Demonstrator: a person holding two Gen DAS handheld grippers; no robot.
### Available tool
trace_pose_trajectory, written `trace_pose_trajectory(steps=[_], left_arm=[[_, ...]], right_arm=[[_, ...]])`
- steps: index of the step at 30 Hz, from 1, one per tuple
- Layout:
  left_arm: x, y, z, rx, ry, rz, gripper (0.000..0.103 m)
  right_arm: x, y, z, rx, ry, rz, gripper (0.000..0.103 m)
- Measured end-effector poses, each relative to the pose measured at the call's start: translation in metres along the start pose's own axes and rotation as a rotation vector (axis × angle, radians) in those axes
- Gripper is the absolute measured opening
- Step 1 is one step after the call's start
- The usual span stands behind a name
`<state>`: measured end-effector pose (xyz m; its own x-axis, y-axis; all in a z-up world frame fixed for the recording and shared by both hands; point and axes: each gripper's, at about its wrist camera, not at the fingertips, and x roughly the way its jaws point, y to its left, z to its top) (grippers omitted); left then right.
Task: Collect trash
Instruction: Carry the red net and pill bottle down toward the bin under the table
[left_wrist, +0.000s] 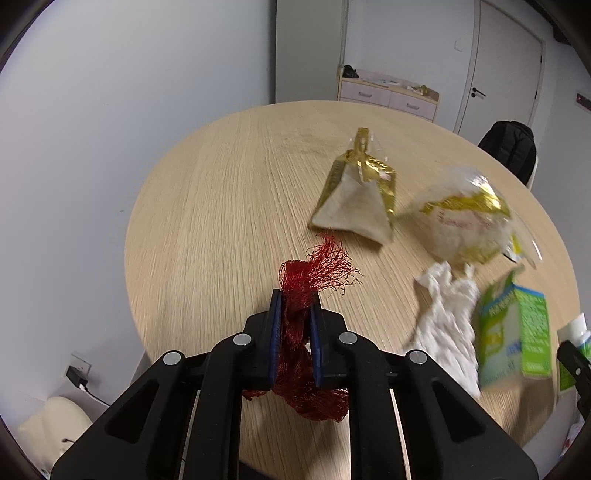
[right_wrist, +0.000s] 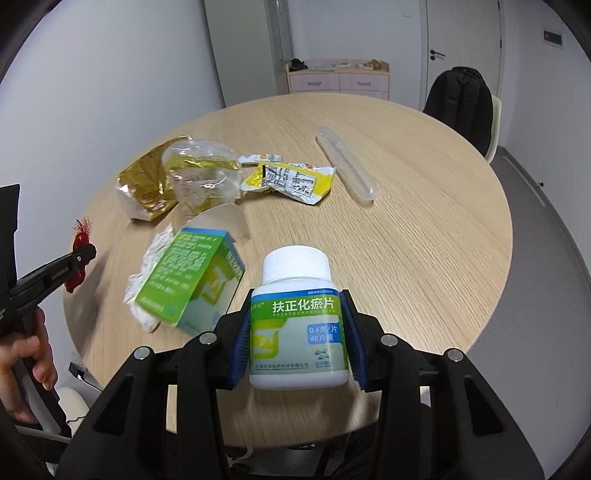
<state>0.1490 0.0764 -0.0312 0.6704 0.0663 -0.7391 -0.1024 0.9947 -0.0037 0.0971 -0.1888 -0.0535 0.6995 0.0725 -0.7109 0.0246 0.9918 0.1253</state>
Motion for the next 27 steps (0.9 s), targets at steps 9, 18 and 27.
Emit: trace_pose_trajectory(steps=[9, 18, 27], left_arm=[[-0.044, 0.000, -0.041, -0.008, -0.024, -0.007, 0.013], [-0.076, 0.001, -0.088, -0.020, -0.030, -0.007, 0.013], [-0.111, -0.004, -0.141, -0.029, -0.048, -0.019, 0.013]], right_arm=[[-0.027, 0.016, -0.024, -0.057, -0.045, 0.020, 0.041], [-0.053, 0.022, -0.061, -0.072, -0.051, 0.045, 0.041], [-0.084, 0.021, -0.099, -0.082, -0.070, 0.047, 0.041]])
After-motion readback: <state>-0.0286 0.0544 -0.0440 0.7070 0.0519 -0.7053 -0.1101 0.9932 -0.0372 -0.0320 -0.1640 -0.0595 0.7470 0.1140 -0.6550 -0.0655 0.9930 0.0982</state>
